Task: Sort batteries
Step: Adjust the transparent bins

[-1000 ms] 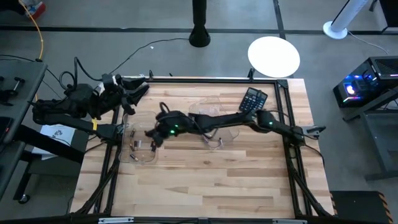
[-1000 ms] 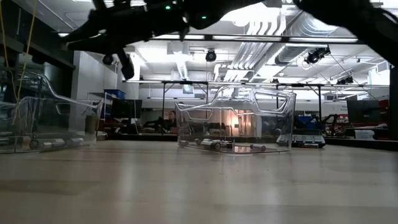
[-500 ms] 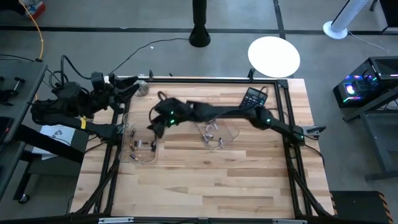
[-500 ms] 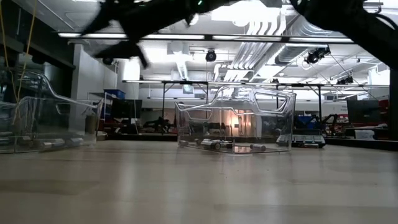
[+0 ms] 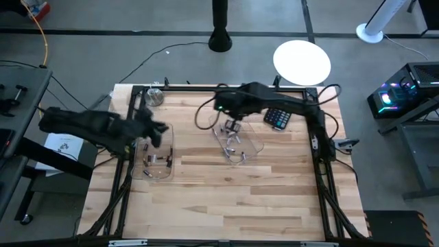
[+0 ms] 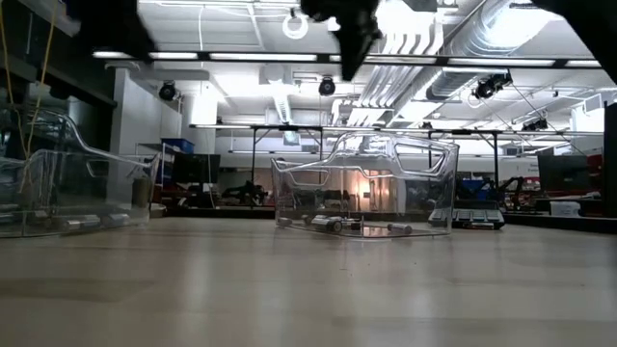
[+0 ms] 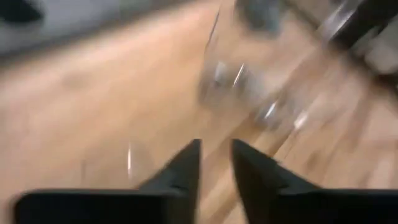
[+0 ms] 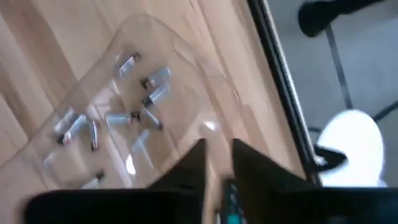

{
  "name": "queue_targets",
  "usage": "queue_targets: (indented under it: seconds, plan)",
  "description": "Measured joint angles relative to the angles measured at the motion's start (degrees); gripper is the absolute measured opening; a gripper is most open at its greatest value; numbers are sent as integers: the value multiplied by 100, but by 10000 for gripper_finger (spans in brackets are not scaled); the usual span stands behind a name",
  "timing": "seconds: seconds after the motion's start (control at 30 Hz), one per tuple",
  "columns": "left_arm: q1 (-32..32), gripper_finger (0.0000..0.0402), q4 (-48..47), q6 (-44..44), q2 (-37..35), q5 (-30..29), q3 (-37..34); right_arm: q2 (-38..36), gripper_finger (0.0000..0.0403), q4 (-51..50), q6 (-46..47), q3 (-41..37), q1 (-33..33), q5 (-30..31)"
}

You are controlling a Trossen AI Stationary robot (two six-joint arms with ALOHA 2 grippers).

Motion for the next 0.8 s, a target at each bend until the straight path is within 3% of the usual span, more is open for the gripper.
queue_targets:
  seconds: [0.03,0.1,0.2,0.37,0.63,0.8]
  plan:
    - [-23,59,-89,-266,150,157,-183,-107,34,-33,36,-26,-11,61]
    - [-41,16,-229,-784,455,511,-523,-524,13,74,130,-291,-17,89]
    - [-47,12,-482,-1437,861,867,-914,-1261,7,41,534,-887,-91,268]
    - [68,2,-778,-1917,1328,904,-1192,-2850,3,174,1773,-2655,-116,486]
    - [937,0,304,-535,1973,926,-1362,-5304,1,764,4454,-5386,870,310]
    - [1683,0,1262,625,2637,1205,-1364,-6183,0,1488,5837,-6521,1837,314]
